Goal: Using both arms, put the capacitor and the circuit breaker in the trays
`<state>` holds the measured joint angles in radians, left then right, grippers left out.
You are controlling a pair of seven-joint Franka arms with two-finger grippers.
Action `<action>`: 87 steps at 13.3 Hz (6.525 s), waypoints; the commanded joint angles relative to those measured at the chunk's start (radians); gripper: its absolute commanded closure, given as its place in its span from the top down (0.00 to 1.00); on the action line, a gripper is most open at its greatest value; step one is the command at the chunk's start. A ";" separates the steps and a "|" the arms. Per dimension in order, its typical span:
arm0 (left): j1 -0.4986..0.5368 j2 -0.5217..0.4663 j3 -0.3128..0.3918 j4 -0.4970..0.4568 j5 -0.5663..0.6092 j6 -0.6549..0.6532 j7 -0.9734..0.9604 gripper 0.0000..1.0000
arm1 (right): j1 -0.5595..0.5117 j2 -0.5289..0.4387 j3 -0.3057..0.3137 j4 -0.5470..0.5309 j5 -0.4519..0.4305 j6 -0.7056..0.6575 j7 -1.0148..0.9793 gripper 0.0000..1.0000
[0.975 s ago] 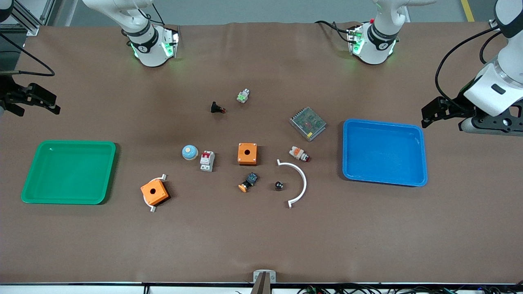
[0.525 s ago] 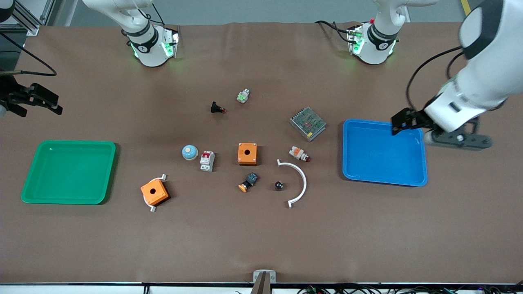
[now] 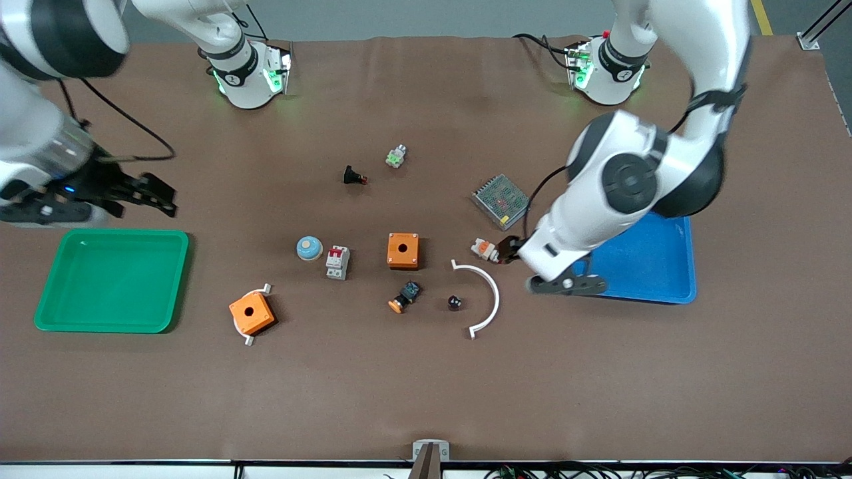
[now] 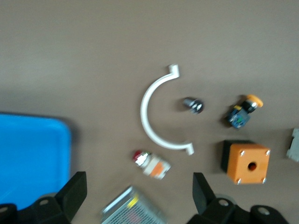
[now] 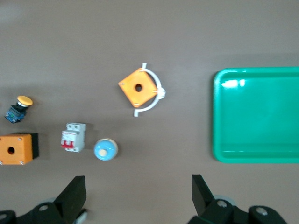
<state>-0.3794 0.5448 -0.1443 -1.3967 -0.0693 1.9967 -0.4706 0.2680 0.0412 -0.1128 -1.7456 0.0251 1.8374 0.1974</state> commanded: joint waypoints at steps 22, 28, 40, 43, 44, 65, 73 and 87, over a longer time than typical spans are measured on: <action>-0.403 0.405 0.327 0.119 0.045 0.424 -0.223 0.61 | 0.289 0.583 0.018 0.014 0.062 0.451 0.298 0.81; -0.404 0.409 0.338 0.136 0.042 0.425 -0.232 0.48 | 0.304 0.594 0.022 0.011 0.062 0.422 0.277 0.27; -0.391 0.324 0.339 0.133 0.036 0.329 -0.227 0.00 | 0.079 0.298 0.015 0.037 0.053 0.073 -0.007 0.00; -0.305 0.200 0.324 0.104 0.029 0.240 -0.172 0.00 | -0.051 0.272 0.013 0.031 0.001 0.045 -0.152 0.00; -0.283 0.160 0.319 0.076 0.031 0.216 -0.160 0.00 | -0.094 0.275 0.013 0.031 -0.020 0.045 -0.212 0.00; 0.111 -0.114 0.258 -0.648 -0.020 0.344 0.509 0.18 | -0.478 0.583 0.021 0.043 -0.011 0.341 -1.035 1.00; 0.106 -0.149 0.258 -0.509 -0.021 0.337 0.481 1.00 | -0.414 0.383 0.021 0.195 0.104 -0.097 -0.704 1.00; 0.172 -0.327 0.272 -0.153 0.049 -0.065 0.392 1.00 | -0.170 -0.164 0.022 -0.052 0.001 -0.121 -0.144 1.00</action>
<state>-0.2078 0.2070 0.1350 -1.6336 -0.0461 2.0173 -0.0778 0.0937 -0.0275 -0.0882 -1.6794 0.0437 1.6616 0.0322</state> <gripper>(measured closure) 0.000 0.000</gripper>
